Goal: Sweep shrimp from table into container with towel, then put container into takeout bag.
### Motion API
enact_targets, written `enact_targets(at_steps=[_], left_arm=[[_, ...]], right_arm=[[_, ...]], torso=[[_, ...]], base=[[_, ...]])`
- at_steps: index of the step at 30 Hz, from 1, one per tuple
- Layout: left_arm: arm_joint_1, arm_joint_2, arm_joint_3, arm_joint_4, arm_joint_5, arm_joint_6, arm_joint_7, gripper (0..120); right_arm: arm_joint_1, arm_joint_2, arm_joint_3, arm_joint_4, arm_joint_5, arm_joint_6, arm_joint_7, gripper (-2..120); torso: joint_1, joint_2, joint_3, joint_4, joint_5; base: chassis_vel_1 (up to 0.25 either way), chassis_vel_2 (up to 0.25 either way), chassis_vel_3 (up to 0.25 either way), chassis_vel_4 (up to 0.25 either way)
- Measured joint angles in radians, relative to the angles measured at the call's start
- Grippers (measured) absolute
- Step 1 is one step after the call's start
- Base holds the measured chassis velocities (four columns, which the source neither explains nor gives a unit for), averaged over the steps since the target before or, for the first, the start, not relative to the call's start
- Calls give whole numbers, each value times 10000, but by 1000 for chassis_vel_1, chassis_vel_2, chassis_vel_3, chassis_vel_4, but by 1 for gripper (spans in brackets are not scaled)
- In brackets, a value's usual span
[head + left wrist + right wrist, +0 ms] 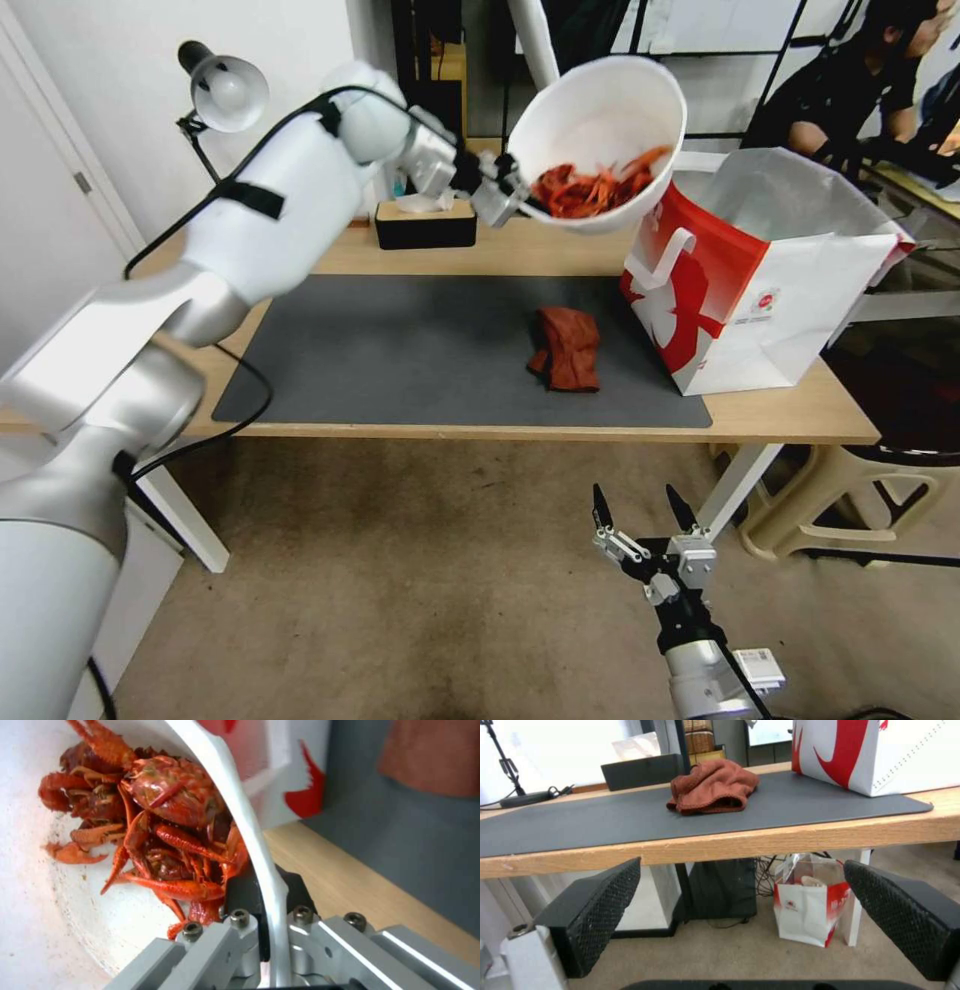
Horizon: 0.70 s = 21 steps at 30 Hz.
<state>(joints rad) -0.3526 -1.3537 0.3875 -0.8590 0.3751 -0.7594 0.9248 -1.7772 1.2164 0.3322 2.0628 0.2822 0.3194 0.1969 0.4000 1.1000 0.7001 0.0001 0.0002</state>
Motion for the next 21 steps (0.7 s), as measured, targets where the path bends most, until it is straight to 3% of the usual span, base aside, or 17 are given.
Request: enact_targets(at_steps=[4,5,8,9,15,21], left_arm=[[-248,-823,-307,633,208,-14,-257,0],[-248,-823,-307,633,208,-14,-257,0],[-389,-1559,-550,1007,374,1,-385,0],[-389,-1559,-550,1007,374,1,-385,0],[-571,-2522,-606,1563,922,-61,-669,0],[-670,-2628,-599,1955,1315,-151,-849,0]], right_arm=[[-21,19,1,-1,-23,27,-24,100],[-21,19,1,-1,-23,27,-24,100],[-19,86,-52,-74,-67,67,-54,100],[-19,86,-52,-74,-67,67,-54,100],[0,108,-29,-149,-70,101,-72,100],[21,110,-8,-201,-49,124,-80,100]], torso=[[0,0,-1,-1,0],[0,0,-1,-1,0],[-1,0,-1,0,1],[-1,0,-1,0,1],[-1,0,-1,-5,2],[-2,0,-1,0,0]], base=[[0,0,0,0],[0,0,0,0],[0,0,0,0],[0,0,0,0],[0,0,0,0],[0,0,0,0]])
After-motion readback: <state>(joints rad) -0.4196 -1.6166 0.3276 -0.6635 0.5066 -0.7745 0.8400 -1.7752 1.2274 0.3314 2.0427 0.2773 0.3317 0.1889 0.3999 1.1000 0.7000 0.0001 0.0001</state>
